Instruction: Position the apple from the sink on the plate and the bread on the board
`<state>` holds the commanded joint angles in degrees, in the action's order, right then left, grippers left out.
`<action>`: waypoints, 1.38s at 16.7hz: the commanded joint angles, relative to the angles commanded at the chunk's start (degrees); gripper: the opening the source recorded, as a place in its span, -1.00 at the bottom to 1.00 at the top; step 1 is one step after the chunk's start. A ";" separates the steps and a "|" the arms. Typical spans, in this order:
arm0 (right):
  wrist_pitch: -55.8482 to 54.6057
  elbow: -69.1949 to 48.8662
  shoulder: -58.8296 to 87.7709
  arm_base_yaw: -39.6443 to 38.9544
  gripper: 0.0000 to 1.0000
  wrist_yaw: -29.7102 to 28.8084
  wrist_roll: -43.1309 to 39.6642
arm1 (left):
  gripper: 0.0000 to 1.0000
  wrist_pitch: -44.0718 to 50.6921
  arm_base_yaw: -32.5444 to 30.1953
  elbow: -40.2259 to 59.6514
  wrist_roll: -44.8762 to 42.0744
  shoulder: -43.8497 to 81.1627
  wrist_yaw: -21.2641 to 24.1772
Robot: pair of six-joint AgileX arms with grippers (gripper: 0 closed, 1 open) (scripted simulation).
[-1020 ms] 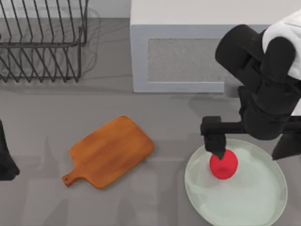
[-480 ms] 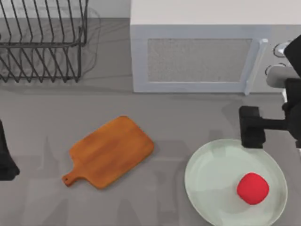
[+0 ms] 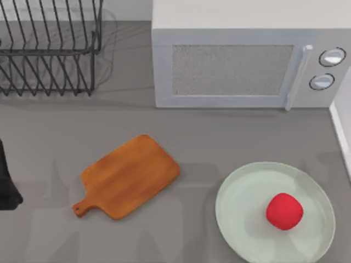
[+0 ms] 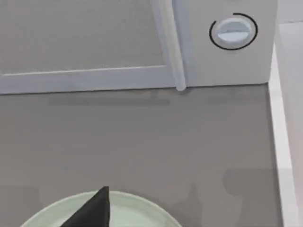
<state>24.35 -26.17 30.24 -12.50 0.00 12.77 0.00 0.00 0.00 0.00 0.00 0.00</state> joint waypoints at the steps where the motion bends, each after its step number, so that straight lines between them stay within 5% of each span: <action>1: -3.81 4.22 -5.50 1.93 1.00 0.00 -1.97 | 1.00 0.00 0.00 0.00 0.00 0.00 0.00; 8: -23.13 24.94 -28.98 11.82 1.00 0.00 -12.08 | 1.00 0.00 0.00 0.00 0.00 0.00 0.00; 17: -24.35 26.17 -30.24 12.50 1.00 0.00 -12.77 | 1.00 0.08 0.42 1.52 -0.77 0.67 -0.27; 23: -24.35 26.17 -30.24 12.50 1.00 0.00 -12.77 | 1.00 6.94 2.39 11.69 -6.54 13.77 -0.71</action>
<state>0.00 0.00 0.00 0.00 0.00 0.00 6.94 2.39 11.69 -6.54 13.77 -0.71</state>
